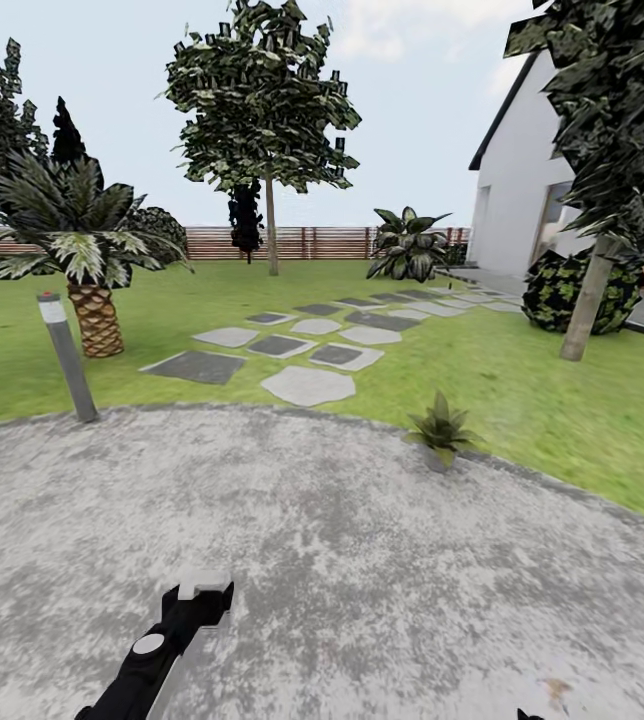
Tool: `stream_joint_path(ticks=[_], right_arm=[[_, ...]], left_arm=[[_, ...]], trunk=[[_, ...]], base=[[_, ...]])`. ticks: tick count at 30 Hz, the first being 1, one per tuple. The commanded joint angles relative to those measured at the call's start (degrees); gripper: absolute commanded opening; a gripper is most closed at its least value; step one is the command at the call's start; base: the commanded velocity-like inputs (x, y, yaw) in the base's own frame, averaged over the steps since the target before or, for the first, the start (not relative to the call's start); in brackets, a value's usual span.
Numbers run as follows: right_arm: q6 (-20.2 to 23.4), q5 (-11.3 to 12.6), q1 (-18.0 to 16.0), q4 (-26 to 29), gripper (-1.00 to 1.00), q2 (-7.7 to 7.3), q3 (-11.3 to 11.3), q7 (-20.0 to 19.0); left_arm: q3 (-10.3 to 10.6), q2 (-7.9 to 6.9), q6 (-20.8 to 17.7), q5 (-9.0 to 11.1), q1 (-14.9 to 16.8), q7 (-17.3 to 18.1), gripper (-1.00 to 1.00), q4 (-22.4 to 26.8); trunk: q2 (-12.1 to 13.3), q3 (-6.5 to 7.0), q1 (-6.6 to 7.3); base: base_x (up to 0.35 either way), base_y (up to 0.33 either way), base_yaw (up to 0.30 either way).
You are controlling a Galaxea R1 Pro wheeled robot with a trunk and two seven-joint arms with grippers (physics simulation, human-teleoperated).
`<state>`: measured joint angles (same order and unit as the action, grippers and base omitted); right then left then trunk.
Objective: Pick up the pesticide atomizer in the garden and spray insectifuge to fully cover both potted plants in the garden.
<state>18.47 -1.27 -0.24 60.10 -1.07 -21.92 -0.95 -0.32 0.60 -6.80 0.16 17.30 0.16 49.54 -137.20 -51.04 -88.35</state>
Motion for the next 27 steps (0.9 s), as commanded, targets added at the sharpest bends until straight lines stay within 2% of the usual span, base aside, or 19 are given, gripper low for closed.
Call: stream_joint_path(ticks=[1,11,27], right_arm=[[0.33,-0.13,-0.02,0.10,1.00,0.01,-0.06,-0.10],[0.33,-0.13,-0.02,0.10,1.00,0.01,-0.06,-0.10],[0.33,-0.13,-0.02,0.02,1.00,0.01,0.01,-0.10]], left_arm=[[-0.03,0.02,-0.32,0.02,0.01,0.02,1.00,0.09],[-0.03,0.02,-0.32,0.01,0.01,0.02,1.00,0.07],[-0.03,0.02,-0.32,0.02,0.01,0.02,1.00,0.09]], trunk=[[-0.02,-0.06,-0.02],[-0.02,-0.06,-0.02],[-0.02,-0.06,-0.02]], base=[[0.339,0.140,0.000],[0.339,0.117,0.000],[0.339,0.005,0.000]])
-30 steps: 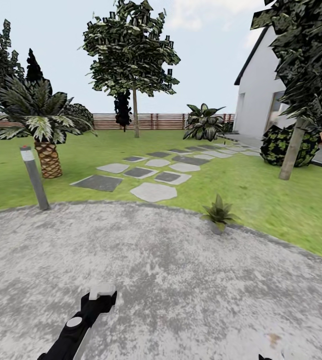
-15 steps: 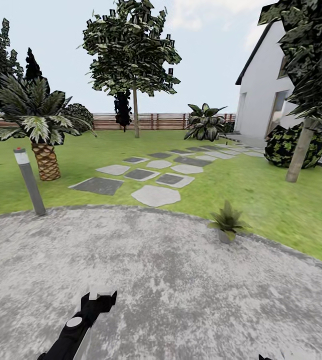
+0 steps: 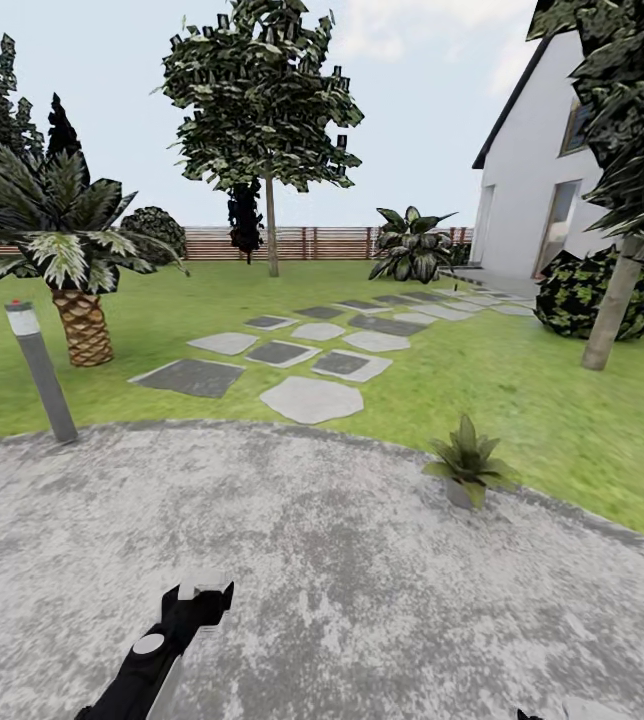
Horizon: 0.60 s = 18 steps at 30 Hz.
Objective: Pick up the pesticide atomizer in the garden and spray insectifuge to fully cover both potted plants in the garden.
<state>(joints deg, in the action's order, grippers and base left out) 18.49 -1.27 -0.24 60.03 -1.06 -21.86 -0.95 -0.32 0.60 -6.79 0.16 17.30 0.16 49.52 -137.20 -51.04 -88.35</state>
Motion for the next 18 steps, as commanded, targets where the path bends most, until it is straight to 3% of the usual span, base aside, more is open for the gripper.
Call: stream_joint_path(ticks=[1,18], right_arm=[[0.32,-0.13,-0.02,0.09,1.00,0.01,-0.04,-0.10],[0.32,-0.13,-0.02,0.11,1.00,0.01,-0.09,-0.10]], left_arm=[[-0.03,0.02,-0.33,0.02,0.01,0.02,1.00,0.08],[-0.03,0.02,-0.33,0.02,-0.01,0.02,1.00,0.06]], trunk=[[-0.02,-0.06,-0.02],[-0.02,-0.06,-0.02]], base=[[0.339,0.000,0.000],[0.339,0.000,0.000]])
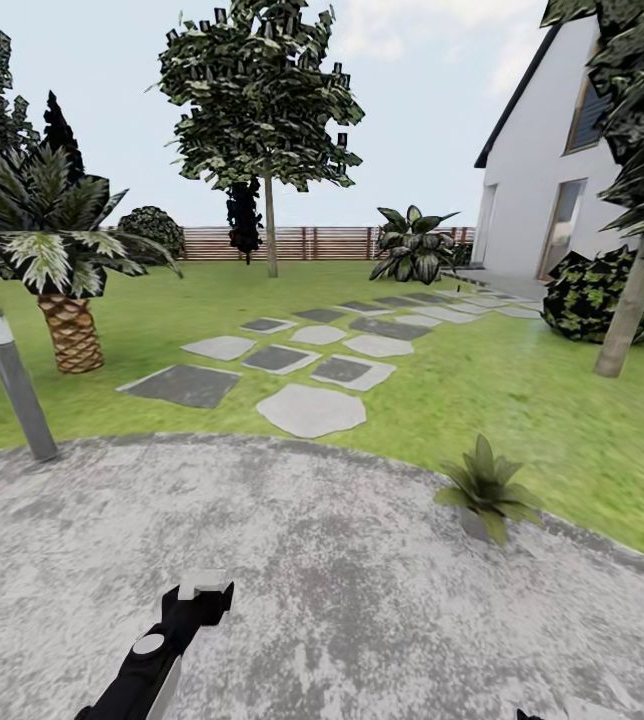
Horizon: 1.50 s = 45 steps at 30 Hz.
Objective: Pick up the pesticide atomizer in the garden and spray insectifuge to fully cover both potted plants in the garden.
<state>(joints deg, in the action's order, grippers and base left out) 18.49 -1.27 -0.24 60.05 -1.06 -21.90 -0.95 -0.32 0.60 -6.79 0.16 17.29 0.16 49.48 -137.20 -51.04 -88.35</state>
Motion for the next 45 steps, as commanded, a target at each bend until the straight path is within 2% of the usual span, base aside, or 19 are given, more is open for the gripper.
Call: stream_joint_path(ticks=[1,26,45], right_arm=[[0.32,-0.13,-0.02,0.11,1.00,0.01,-0.06,-0.10],[0.32,-0.14,-0.02,0.11,1.00,0.01,-0.06,-0.10],[0.32,-0.13,-0.02,0.10,1.00,0.01,-0.07,-0.10]], left_arm=[[-0.03,0.02,-0.33,0.02,0.02,0.02,1.00,0.10],[-0.03,0.02,-0.33,0.01,0.03,0.02,1.00,0.12],[-0.03,0.02,-0.32,0.02,0.03,0.02,1.00,0.12]], trunk=[[-0.02,-0.06,-0.02],[-0.02,-0.06,-0.02],[-0.02,-0.06,-0.02]], base=[[0.339,0.000,0.000],[0.339,0.003,0.000],[0.339,0.111,0.000]])
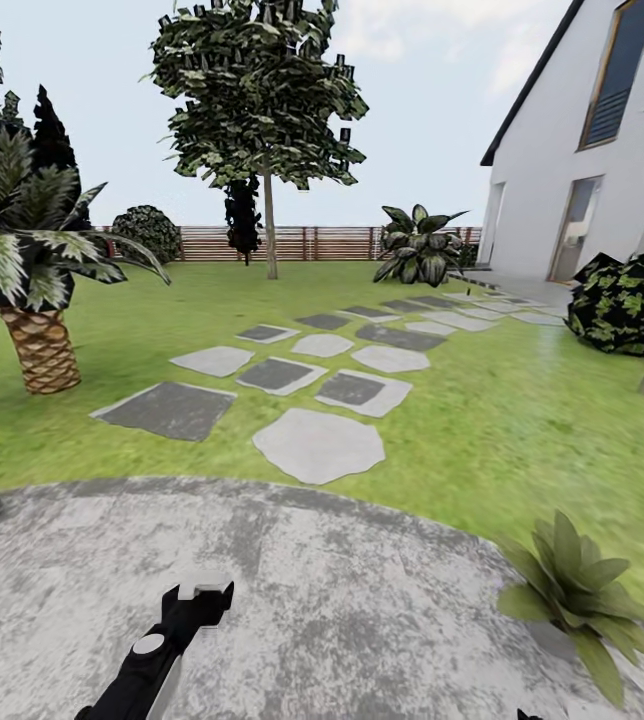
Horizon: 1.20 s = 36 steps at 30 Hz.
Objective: Pick up the pesticide atomizer in the garden and spray insectifuge to fully cover both potted plants in the garden.
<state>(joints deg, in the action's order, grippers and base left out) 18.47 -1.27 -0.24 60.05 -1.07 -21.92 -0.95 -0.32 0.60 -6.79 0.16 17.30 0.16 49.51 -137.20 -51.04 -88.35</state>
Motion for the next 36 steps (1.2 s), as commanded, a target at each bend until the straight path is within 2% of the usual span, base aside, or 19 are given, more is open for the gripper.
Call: stream_joint_path(ticks=[1,36], right_arm=[[0.33,-0.13,-0.02,0.11,1.00,0.01,-0.06,-0.10],[0.33,0.22,-0.02,0.16,1.00,0.01,-0.06,-0.11]], left_arm=[[-0.03,0.02,-0.32,0.02,0.01,0.02,1.00,0.11],[-0.03,0.02,-0.32,0.02,0.01,0.02,1.00,0.09]], trunk=[[-0.02,-0.06,-0.02],[-0.02,-0.06,-0.02]], base=[[0.339,0.130,0.000],[0.339,0.130,0.000]])
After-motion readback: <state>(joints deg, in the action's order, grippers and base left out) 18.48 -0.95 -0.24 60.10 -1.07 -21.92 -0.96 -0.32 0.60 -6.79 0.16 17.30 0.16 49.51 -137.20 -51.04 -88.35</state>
